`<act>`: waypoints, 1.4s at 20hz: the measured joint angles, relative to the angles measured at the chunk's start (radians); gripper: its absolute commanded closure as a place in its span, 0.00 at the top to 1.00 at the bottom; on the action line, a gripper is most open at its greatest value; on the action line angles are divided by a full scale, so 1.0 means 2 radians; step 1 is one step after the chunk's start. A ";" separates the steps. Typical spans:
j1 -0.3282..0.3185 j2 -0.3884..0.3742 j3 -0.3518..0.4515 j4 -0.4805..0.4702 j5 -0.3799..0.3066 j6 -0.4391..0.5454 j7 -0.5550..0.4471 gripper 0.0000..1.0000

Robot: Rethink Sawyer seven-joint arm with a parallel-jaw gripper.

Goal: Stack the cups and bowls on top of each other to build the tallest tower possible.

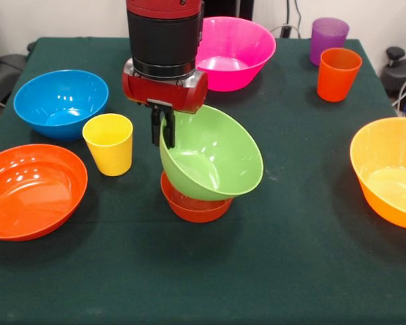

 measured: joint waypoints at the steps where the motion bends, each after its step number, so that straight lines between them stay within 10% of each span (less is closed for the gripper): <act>1: 0.001 0.000 0.000 0.000 0.000 0.000 0.000 0.00; 28: 0.015 0.030 -0.001 -0.014 0.000 -0.004 0.000 0.00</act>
